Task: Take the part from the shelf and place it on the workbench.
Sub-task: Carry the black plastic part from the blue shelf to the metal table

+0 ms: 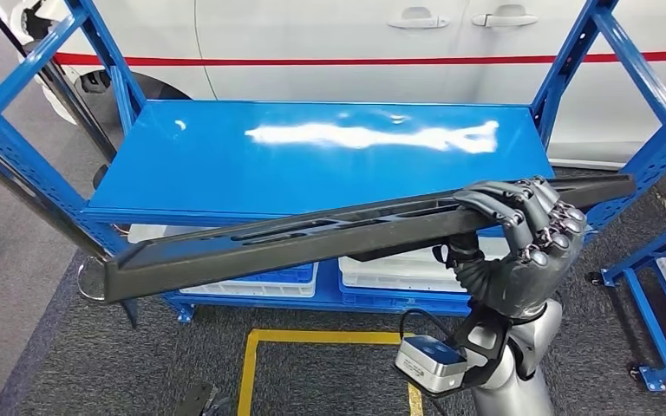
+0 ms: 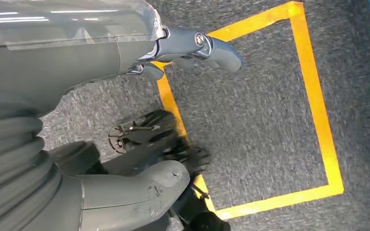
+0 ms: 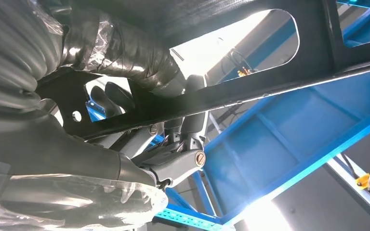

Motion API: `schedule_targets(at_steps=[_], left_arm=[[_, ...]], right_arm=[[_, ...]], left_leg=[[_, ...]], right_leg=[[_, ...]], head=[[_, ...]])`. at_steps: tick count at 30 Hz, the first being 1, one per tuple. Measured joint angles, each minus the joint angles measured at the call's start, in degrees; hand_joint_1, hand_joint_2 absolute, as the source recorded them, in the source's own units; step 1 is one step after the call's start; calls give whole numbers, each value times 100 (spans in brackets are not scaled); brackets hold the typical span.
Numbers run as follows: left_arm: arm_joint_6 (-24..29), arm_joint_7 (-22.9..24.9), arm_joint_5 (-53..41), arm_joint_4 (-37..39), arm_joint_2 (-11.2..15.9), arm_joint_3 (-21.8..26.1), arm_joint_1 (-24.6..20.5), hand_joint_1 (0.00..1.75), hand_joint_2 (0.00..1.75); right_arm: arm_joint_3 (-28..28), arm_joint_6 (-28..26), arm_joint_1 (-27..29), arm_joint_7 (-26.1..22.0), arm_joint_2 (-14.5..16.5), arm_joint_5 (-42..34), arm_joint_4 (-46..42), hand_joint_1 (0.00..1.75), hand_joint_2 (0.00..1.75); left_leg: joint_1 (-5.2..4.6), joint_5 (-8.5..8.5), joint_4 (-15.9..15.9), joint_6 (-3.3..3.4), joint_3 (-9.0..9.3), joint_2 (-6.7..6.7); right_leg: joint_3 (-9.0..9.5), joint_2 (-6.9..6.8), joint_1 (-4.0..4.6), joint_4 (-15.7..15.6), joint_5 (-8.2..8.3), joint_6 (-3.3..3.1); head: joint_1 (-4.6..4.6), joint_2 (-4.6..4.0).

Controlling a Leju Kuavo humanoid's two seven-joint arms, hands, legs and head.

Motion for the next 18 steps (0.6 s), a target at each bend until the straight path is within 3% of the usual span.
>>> schedule_targets(at_steps=[1,2,3,5,6,8,11,12,13,14,16,18], left_arm=[[-6,13,3,0,-1,-2,-4,0,175],[-9,25,7,0,-2,-3,-13,0,175],[-12,40,11,0,-3,-8,-31,0,175],[-12,65,20,0,-3,-21,-65,0,175],[-13,73,23,0,-5,-33,-77,0,175],[-13,80,27,0,-8,-50,-88,0,175],[-13,98,37,0,-10,-61,-99,0,175],[-13,105,40,0,-10,-67,-95,0,175],[-14,111,42,0,-10,-75,-90,0,175],[-14,117,43,0,-10,-82,-84,0,175],[-14,121,44,0,-12,-96,-70,0,175],[-14,121,51,0,-16,-105,-54,0,175]], right_arm=[[-23,0,6,-9,4,-7,-3,175,175],[-55,-1,13,-20,4,-14,-8,175,175],[-108,-1,27,-47,10,-46,-29,175,175],[-215,-1,66,-104,28,-116,-83,175,175],[-267,-1,88,-133,37,-153,-110,175,175],[-333,-2,114,-163,43,-177,-136,175,175],[-407,-3,154,-182,45,-175,-146,175,175],[-427,-3,176,-183,45,-163,-146,175,175],[-443,-3,195,-184,45,-148,-146,175,175],[-454,-3,207,-185,45,-131,-147,175,175],[-462,-3,214,-194,47,-102,-157,175,175],[-465,-3,237,-210,55,-82,-187,175,175]], left_leg=[[18,-202,342,-31,-77,1],[32,-171,237,-38,109,1],[24,-108,-8,-18,342,-6],[-13,180,-814,73,854,-19],[-23,222,-929,132,882,-14],[-8,344,-994,239,834,12],[-35,496,-1000,328,657,33],[-46,536,-985,330,589,34],[-55,571,-964,327,519,34],[-59,599,-935,319,452,34],[-60,637,-860,294,337,32],[-65,674,-805,244,270,28]], right_leg=[[-72,-3,0,7,50,-8],[-156,-2,-2,18,110,7],[-235,-5,-6,20,196,59],[-319,-5,-14,-8,353,193],[-329,-5,-18,-12,377,253],[-422,7,-14,197,135,295],[-720,20,-12,1144,-578,307],[-759,20,-12,1387,-675,310],[-718,20,-12,1467,-668,309],[-575,19,-12,1347,-575,304],[-67,18,-9,632,-369,273],[264,21,25,99,-267,231]], head=[[-1,0],[-1,0],[0,0],[1,0],[1,0],[4,0],[5,0],[6,0],[5,0],[5,0],[5,0],[5,0]])
